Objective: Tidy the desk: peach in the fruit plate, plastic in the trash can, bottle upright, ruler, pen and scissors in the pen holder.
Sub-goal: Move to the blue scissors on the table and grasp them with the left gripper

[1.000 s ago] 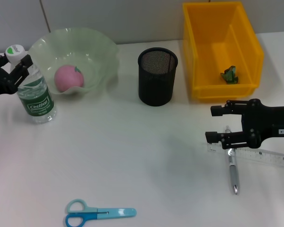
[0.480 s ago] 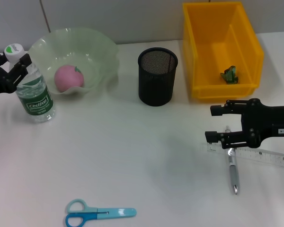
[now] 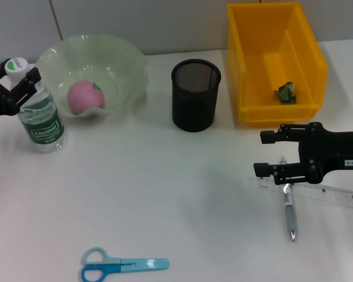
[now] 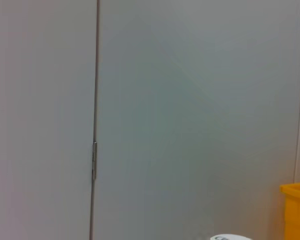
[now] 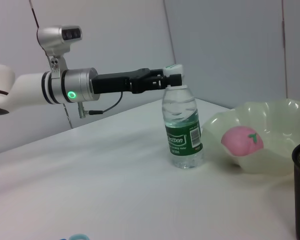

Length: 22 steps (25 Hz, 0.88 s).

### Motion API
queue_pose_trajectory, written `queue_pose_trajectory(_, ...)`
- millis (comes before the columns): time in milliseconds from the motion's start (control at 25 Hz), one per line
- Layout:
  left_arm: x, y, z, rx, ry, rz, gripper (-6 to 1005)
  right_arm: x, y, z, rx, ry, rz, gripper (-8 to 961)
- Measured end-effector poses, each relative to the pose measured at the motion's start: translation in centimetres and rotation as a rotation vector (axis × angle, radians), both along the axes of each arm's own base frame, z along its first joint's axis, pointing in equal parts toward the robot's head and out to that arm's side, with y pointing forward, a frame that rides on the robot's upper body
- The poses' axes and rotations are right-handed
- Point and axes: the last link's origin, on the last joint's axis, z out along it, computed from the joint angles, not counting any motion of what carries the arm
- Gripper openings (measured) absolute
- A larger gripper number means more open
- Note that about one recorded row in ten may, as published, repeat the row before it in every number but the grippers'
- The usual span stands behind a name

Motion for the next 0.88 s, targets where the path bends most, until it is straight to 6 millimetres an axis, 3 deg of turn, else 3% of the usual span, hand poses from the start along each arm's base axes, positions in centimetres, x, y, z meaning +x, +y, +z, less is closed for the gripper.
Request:
queue_pose_trajectory(80, -0.1, -0.1, 0.0, 0.001, 0.0, 0.003, 445, 0.0, 0.0, 0.0, 0.0, 0.001, -0.001, 795)
queue_pose_trajectory(280, -0.1, -0.2, 0.0, 0.0, 0.002, -0.003, 667, 0.0, 0.0, 0.0, 0.0, 0.001, -0.002, 796)
queue_pose_trajectory(640, 0.1, -0.4, 0.1, -0.003, -0.003, -0.019, 844, 0.1, -0.1, 0.0, 0.0, 0.002, -0.005, 795)
queue_pose_trajectory(760, 0.3, -0.5, 0.4, -0.007, -0.02, -0.036, 843, 0.0, -0.1, 0.1, 0.002, 0.007, -0.005, 795)
queue_pose_trajectory(880, 0.7, -0.6, 2.1, -0.021, -0.064, -0.052, 842, 0.0, -0.1, 0.2, 0.007, 0.019, -0.005, 795)
